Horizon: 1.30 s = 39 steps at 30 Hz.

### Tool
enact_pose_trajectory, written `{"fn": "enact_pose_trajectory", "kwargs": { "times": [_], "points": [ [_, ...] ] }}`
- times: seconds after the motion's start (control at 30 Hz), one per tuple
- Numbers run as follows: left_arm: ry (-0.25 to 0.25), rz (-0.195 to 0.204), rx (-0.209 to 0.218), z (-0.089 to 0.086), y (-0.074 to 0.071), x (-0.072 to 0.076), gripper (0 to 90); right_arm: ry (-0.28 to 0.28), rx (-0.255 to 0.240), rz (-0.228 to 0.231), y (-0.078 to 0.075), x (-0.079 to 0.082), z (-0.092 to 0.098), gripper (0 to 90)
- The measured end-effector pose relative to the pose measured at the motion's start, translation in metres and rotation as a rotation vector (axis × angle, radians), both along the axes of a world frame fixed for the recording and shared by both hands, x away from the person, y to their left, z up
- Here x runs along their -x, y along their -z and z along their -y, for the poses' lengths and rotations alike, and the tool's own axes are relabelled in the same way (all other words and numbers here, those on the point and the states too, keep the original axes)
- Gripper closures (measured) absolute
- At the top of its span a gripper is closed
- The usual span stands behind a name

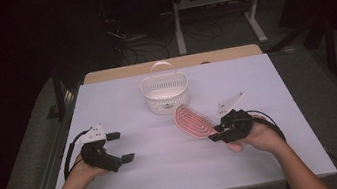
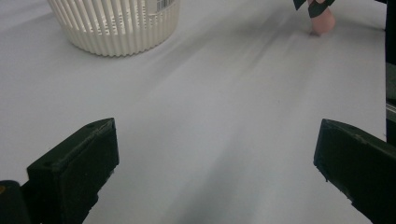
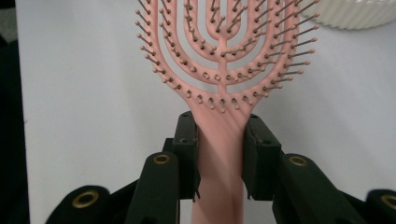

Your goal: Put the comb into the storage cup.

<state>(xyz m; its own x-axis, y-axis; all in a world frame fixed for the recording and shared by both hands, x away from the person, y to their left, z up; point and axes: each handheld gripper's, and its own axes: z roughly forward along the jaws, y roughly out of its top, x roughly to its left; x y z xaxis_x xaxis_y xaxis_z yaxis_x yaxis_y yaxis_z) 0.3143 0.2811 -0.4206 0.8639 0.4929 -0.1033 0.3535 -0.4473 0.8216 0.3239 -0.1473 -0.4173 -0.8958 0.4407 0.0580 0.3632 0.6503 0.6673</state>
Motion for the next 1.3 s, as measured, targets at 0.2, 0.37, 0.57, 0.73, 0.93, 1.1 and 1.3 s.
{"fn": "enact_pose_trajectory", "kwargs": {
  "times": [0.2,0.37,0.57,0.73,0.93,1.1,1.3],
  "points": [
    [0.004,0.001,-0.004,0.000,0.001,0.000,0.0,0.040,-0.044,0.008,-0.001,-0.002,0.003,68.7],
    [0.002,-0.001,-0.004,-0.001,0.001,0.000,0.0,0.072,-0.080,0.021,-0.002,-0.003,0.007,68.7],
    [0.006,0.002,-0.010,0.000,0.002,0.001,0.0,0.105,-0.111,0.040,-0.005,-0.005,0.010,68.7],
    [0.008,0.000,-0.009,0.001,0.004,0.001,0.0,0.134,-0.141,0.059,-0.009,-0.006,0.011,68.6],
    [0.016,0.007,-0.008,0.003,0.002,0.002,0.0,0.158,-0.183,0.080,-0.015,-0.011,0.009,68.7],
    [0.021,0.003,-0.009,0.004,0.003,0.002,0.0,0.175,-0.194,0.105,-0.018,-0.014,0.004,68.7],
    [0.017,0.002,0.000,0.003,0.002,0.002,0.0,0.193,-0.202,0.122,-0.020,-0.018,0.000,68.7]
  ]
}}
